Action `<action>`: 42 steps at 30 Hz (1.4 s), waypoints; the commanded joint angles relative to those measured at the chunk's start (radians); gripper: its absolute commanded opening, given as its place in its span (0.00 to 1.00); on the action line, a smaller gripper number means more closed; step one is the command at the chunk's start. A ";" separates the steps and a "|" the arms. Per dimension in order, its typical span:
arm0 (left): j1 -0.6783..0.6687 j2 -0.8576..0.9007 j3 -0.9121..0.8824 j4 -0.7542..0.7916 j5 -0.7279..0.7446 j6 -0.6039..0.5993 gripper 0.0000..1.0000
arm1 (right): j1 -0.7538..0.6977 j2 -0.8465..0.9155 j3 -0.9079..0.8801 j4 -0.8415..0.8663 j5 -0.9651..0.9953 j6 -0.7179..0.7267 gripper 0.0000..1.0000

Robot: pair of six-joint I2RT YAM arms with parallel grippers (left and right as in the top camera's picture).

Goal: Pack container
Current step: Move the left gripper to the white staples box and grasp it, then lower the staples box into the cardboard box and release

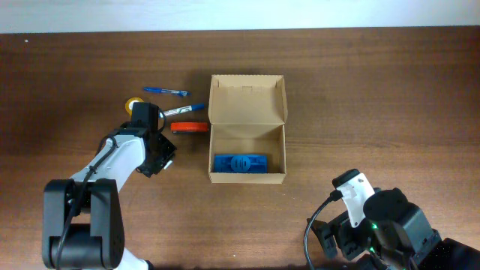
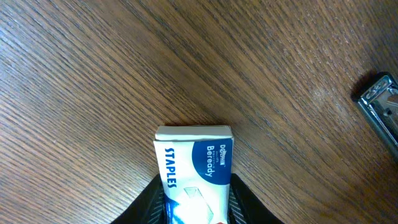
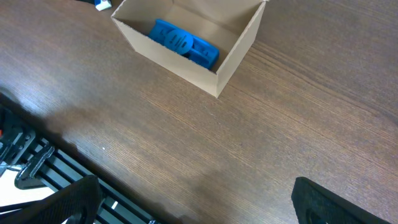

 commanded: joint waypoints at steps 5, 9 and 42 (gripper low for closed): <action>0.005 0.013 0.006 -0.061 0.000 0.006 0.24 | 0.002 -0.008 0.008 0.005 0.012 0.011 0.99; 0.005 -0.043 0.098 -0.156 0.000 0.113 0.21 | 0.002 -0.008 0.008 0.005 0.012 0.011 0.99; -0.719 -0.012 0.373 0.005 0.062 0.285 0.17 | 0.002 -0.008 0.008 0.005 0.012 0.011 0.99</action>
